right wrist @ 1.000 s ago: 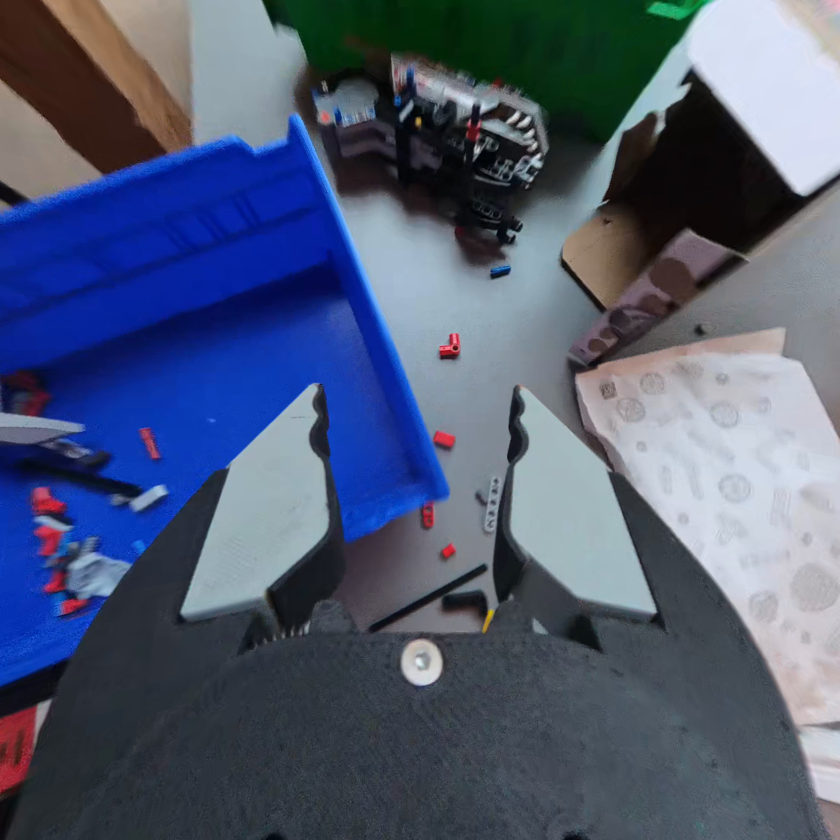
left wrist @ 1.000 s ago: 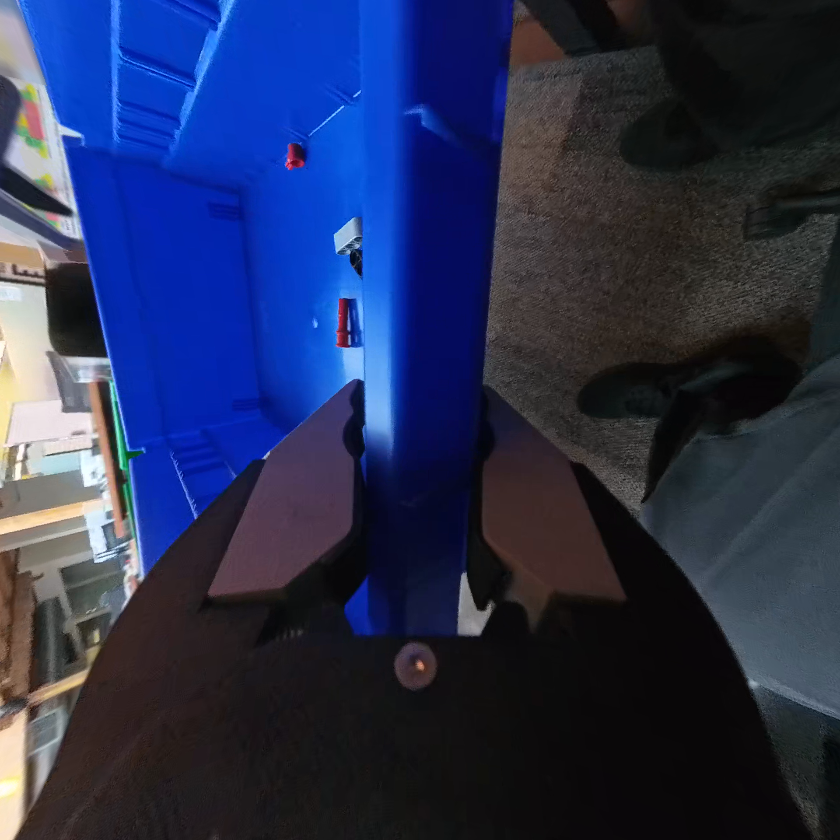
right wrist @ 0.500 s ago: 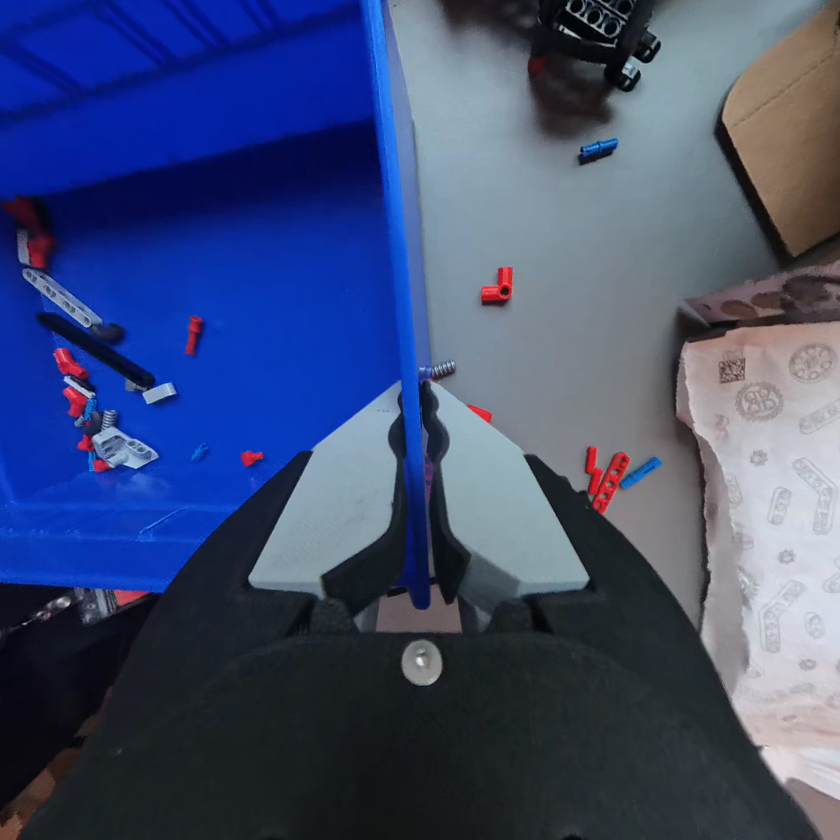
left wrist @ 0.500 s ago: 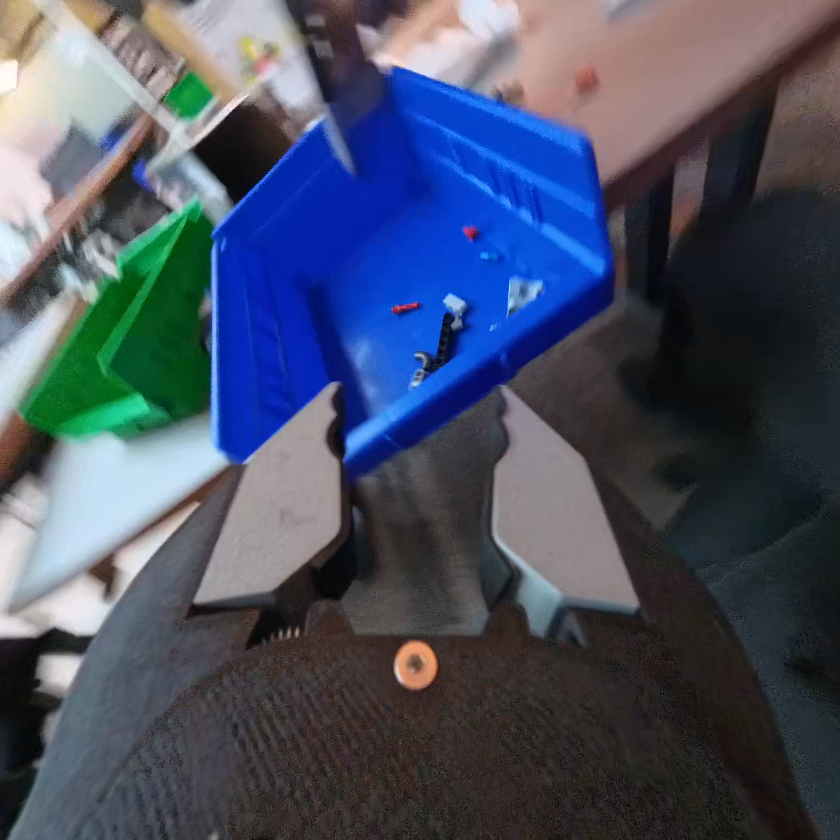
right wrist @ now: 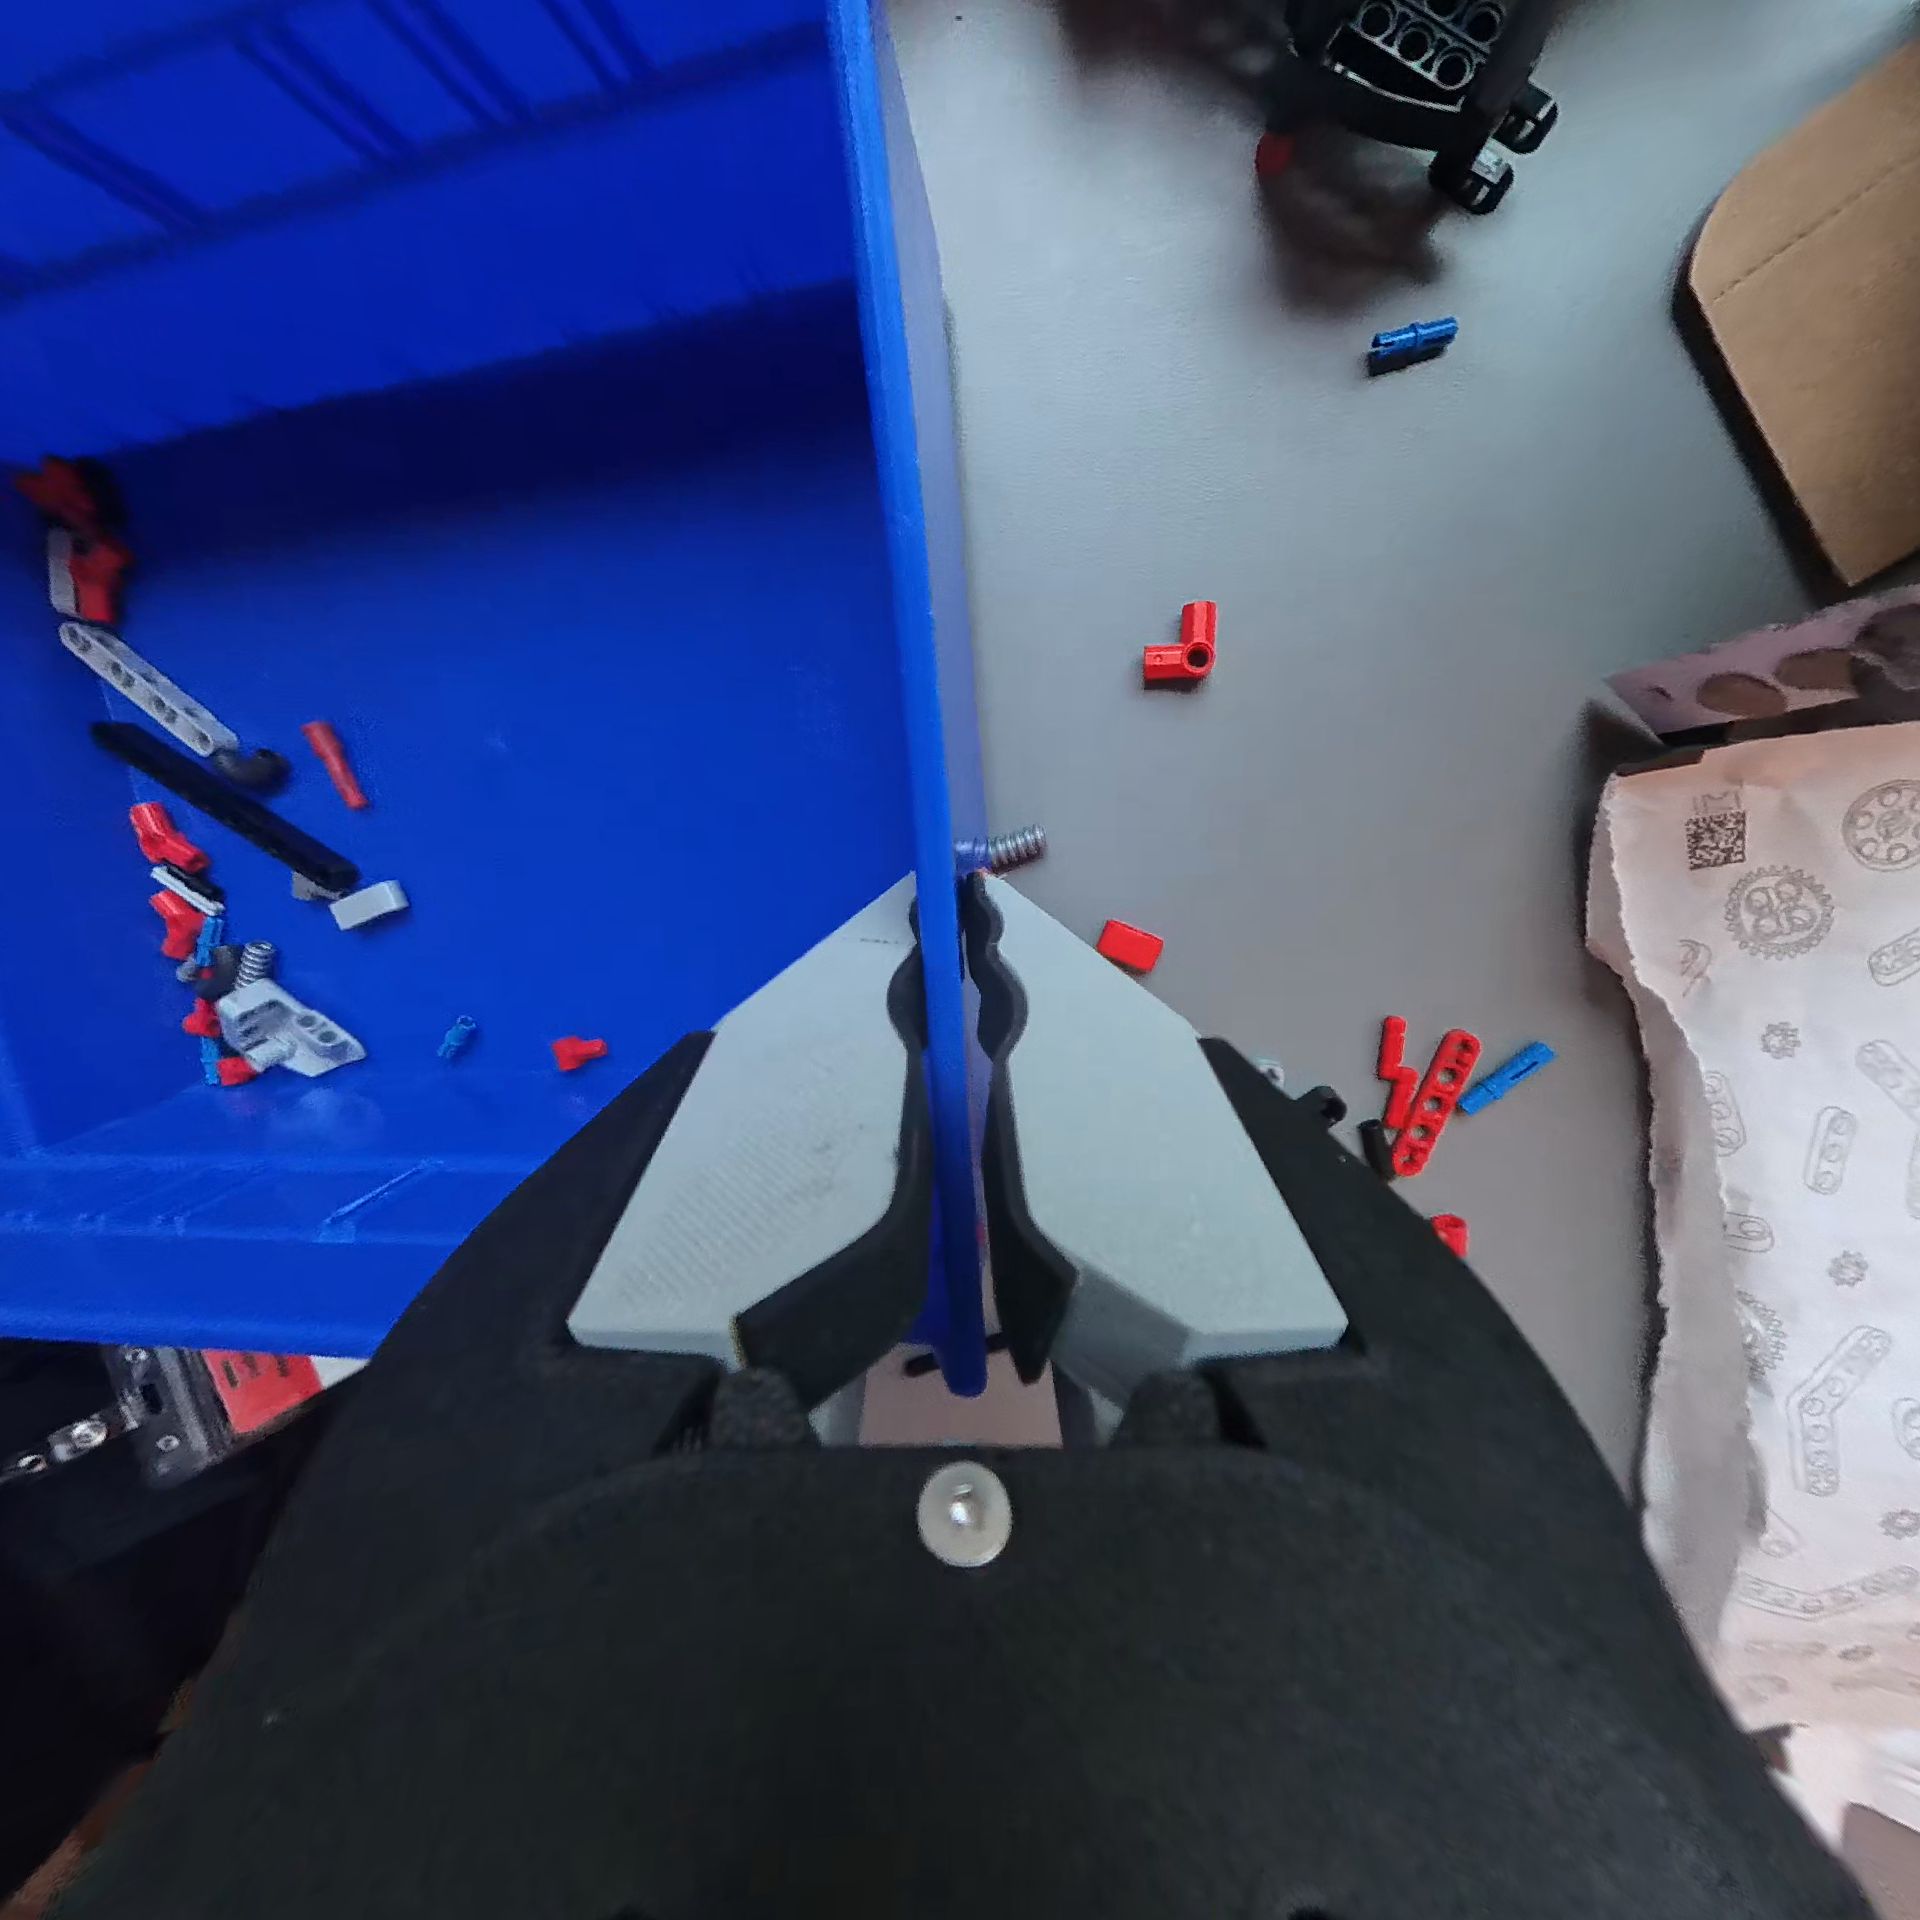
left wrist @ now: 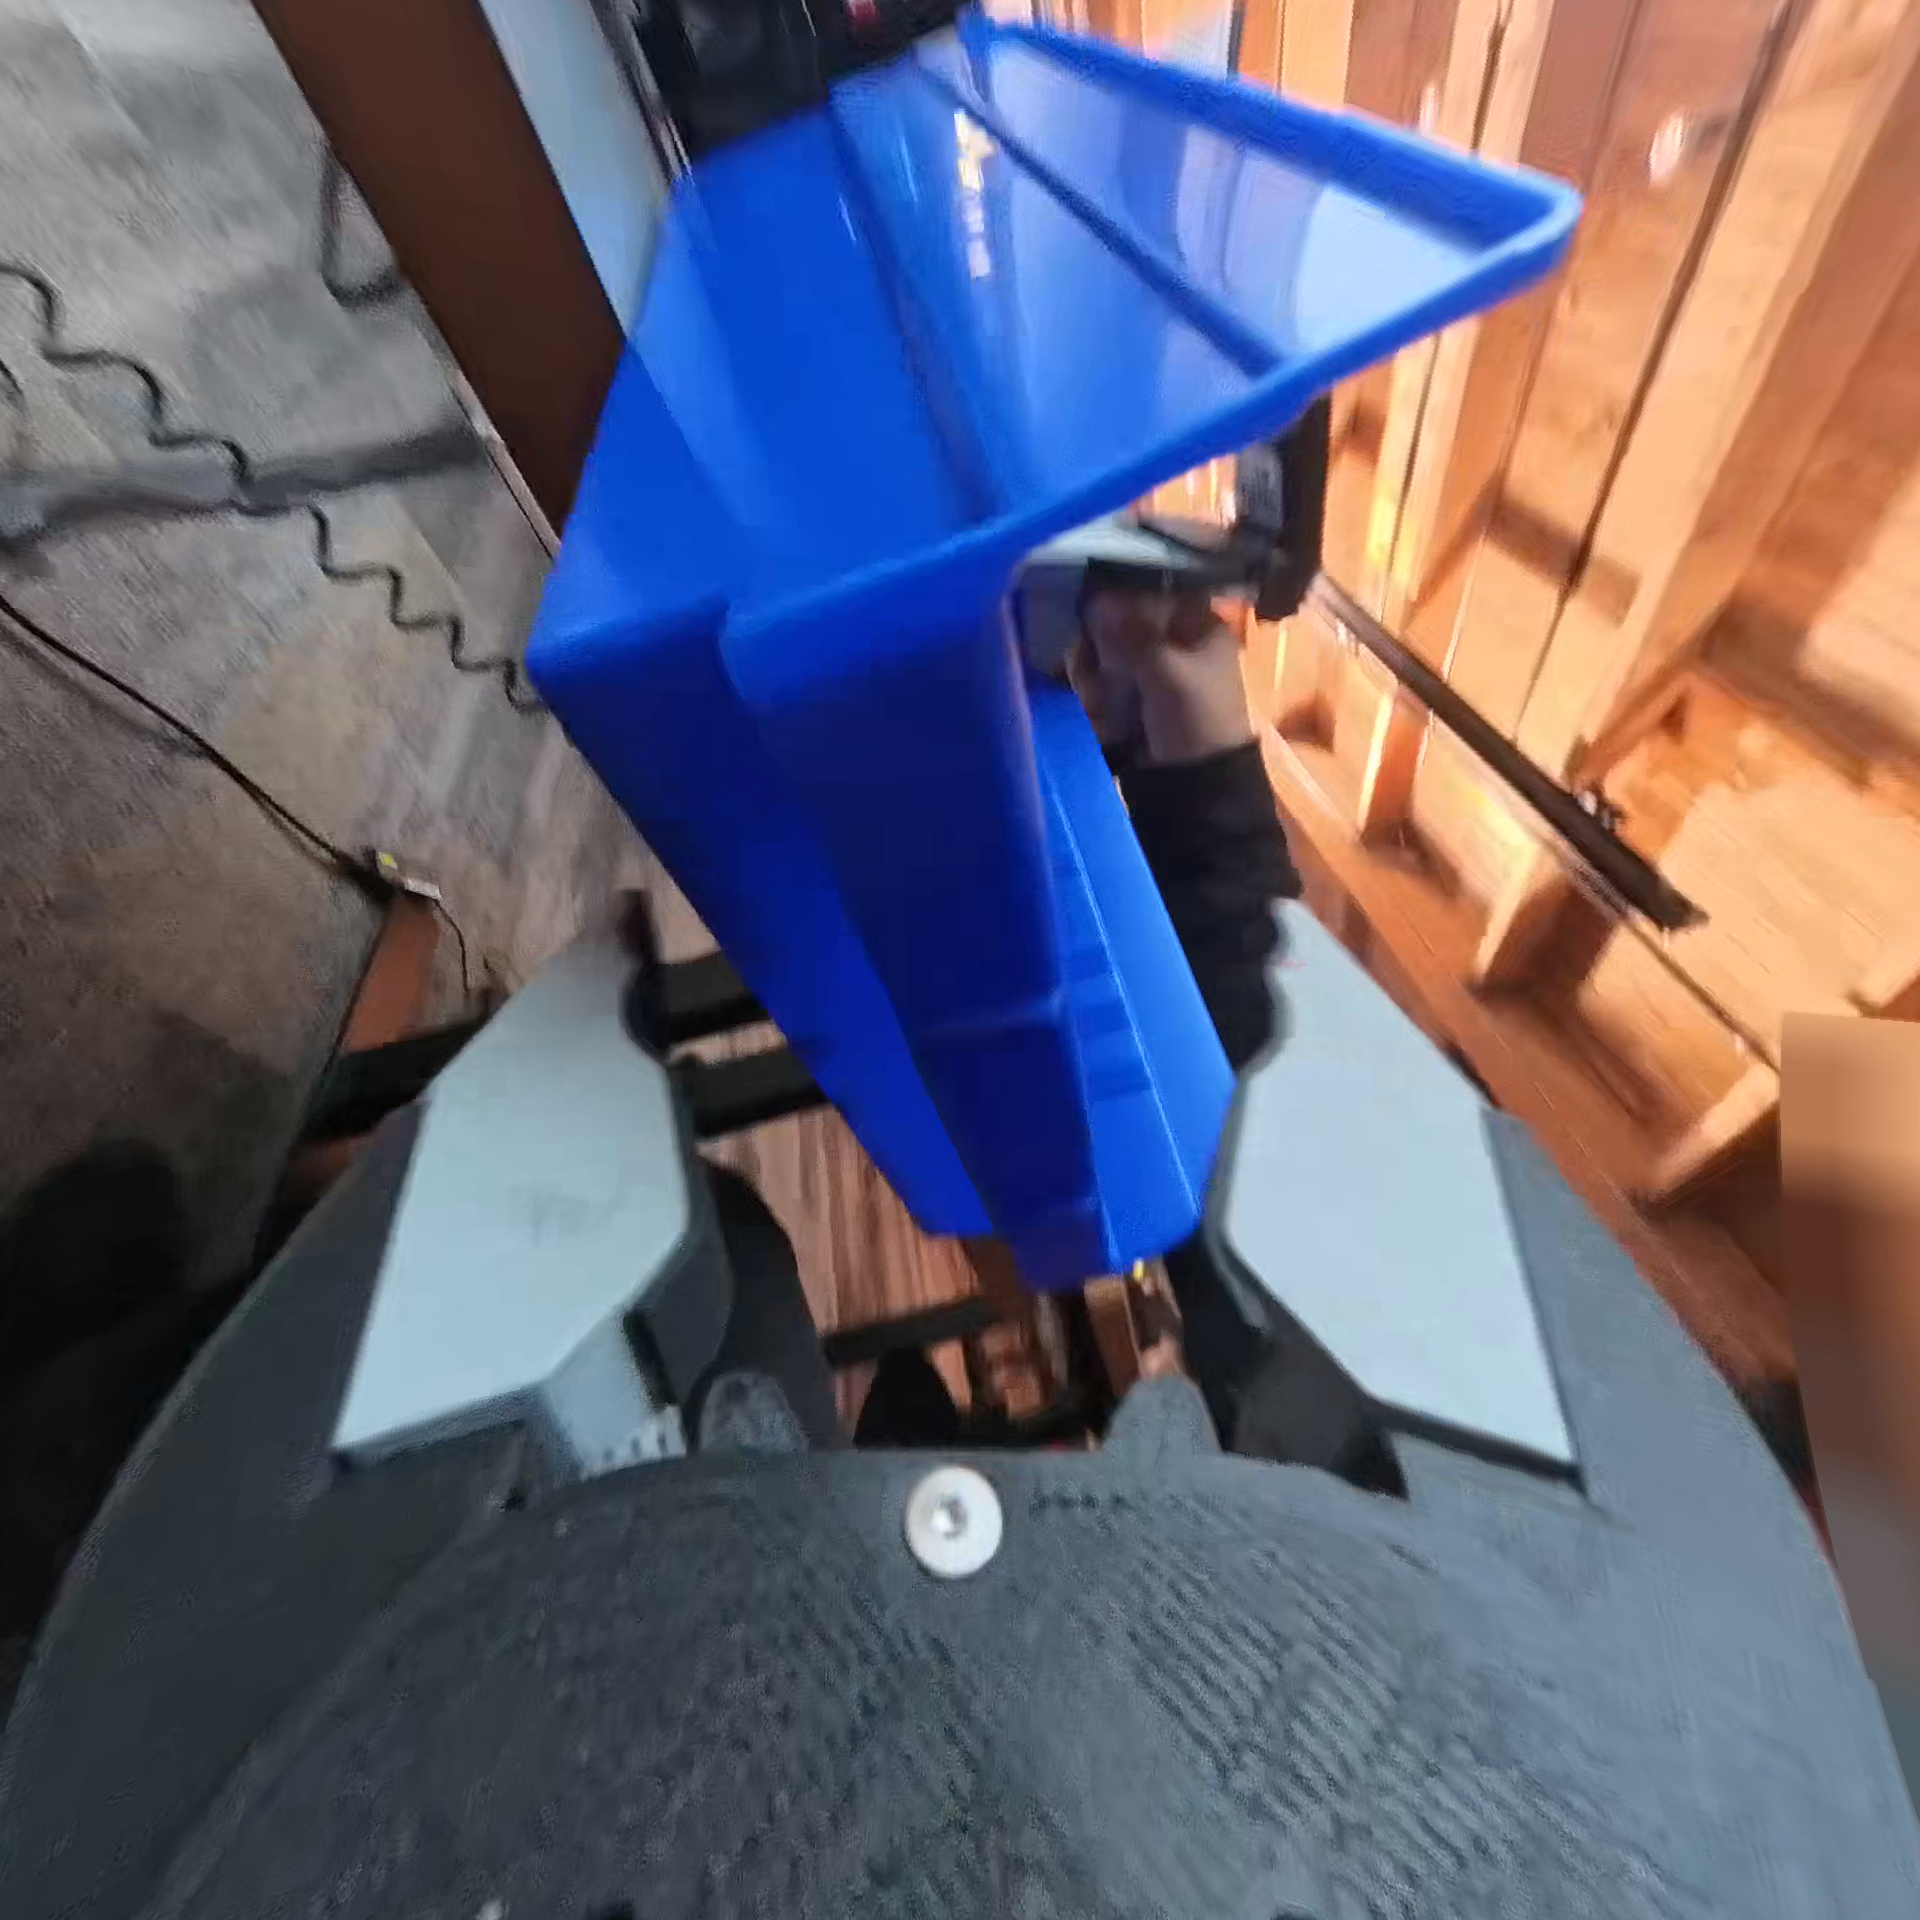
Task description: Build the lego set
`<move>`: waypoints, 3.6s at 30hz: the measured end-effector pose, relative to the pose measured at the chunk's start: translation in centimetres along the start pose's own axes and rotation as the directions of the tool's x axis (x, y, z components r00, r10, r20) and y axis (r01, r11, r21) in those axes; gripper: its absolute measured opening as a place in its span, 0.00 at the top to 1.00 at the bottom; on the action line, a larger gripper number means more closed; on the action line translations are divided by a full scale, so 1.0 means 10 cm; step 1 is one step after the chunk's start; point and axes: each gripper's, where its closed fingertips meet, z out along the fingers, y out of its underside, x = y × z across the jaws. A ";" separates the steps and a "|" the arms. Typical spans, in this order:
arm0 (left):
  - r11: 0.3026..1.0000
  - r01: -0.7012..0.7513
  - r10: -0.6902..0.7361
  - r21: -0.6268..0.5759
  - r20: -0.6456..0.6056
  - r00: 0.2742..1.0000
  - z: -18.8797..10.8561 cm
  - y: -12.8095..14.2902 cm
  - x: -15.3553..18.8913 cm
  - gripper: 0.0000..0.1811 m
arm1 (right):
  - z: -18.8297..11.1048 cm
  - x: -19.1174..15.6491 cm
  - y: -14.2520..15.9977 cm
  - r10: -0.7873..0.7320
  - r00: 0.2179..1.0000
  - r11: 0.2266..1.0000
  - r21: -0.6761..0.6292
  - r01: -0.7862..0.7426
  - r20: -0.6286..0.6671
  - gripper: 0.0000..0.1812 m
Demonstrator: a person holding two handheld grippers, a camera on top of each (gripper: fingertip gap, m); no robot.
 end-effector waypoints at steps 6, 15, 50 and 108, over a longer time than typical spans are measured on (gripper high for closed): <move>0.986 0.116 -0.111 0.122 -0.044 0.993 0.16 -0.18 -0.10 0.62 | -0.03 0.01 0.07 0.013 0.999 1.000 -0.008 -0.014 -0.032 0.99; 0.991 0.129 -0.127 0.036 -0.052 0.991 0.14 -0.45 -0.06 0.60 | -0.04 -0.11 0.16 -0.009 0.999 0.999 0.052 0.011 -0.041 1.00; 0.982 0.168 -0.175 -0.088 -0.071 0.982 -0.01 -0.53 -0.02 0.59 | -0.02 -0.40 0.40 0.033 0.991 0.999 0.025 -0.030 -0.131 1.00; 0.842 0.157 -0.229 -0.516 -0.077 0.970 -0.71 0.58 0.08 0.60 | -0.04 -1.98 1.76 0.173 0.973 0.953 0.222 -0.204 0.152 0.58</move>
